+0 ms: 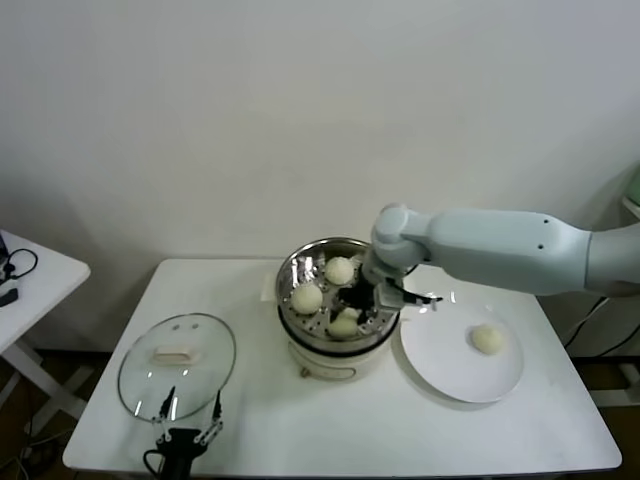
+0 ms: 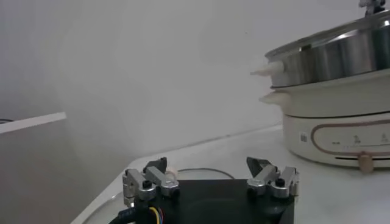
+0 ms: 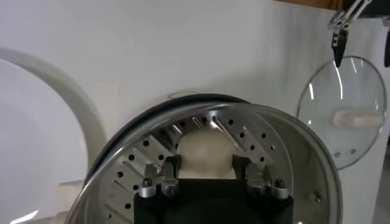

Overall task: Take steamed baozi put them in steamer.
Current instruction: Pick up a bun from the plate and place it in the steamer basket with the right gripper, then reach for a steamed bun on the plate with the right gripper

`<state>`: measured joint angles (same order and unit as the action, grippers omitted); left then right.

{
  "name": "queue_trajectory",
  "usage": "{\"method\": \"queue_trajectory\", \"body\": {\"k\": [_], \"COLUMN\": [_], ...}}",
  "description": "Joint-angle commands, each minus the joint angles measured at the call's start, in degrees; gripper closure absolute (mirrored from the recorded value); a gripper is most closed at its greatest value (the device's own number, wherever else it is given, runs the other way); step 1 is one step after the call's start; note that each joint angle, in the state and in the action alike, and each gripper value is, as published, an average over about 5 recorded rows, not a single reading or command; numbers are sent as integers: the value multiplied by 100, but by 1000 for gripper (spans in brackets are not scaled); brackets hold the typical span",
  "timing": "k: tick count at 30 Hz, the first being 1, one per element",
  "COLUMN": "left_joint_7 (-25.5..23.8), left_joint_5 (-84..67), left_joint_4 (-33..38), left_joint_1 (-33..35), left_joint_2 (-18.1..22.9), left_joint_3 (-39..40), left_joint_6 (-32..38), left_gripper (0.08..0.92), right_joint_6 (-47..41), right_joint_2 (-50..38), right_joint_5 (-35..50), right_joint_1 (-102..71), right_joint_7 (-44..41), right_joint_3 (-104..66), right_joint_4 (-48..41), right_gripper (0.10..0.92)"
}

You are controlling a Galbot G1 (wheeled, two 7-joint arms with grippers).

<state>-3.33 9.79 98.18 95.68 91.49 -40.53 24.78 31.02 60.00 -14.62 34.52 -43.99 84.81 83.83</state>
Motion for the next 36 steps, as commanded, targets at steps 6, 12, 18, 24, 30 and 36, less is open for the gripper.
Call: {"method": "queue_trajectory", "body": {"k": [6,12,18,24,30,36], "left_joint_7": [-2,-4,-3,-2,-11,-6], "left_joint_5": [12,20,10,-19,-23,-17], "left_joint_4": [21,60,87,107,105,49], "left_joint_1": [-9,36,52,47,9,16], "left_joint_2": [-6,-21,-39,-47,-32,-9], "left_joint_3": [22,34,49,84,97,79], "left_joint_6": [-12,-4,10,41,31,69], "left_gripper": [177,177,177,177,177,177], "right_joint_6": [505,152,-2245,-3657,-3899,-3884], "right_joint_2": [-27,-332,-1022,-2009,-2544,-2701], "right_joint_5": [1495,4238,5109,4804,4243,3647], "right_joint_1": [939,2382,2917,2345,1325,-50], "right_joint_7": [-36,-900,-1173,-1120,-1042,-1019], "right_joint_3": [309,2077,3050,2999,2353,1215], "right_joint_4": [-558,-833,-872,-783,-967,-1461], "right_gripper": [240,203,202,203,203,203]}}
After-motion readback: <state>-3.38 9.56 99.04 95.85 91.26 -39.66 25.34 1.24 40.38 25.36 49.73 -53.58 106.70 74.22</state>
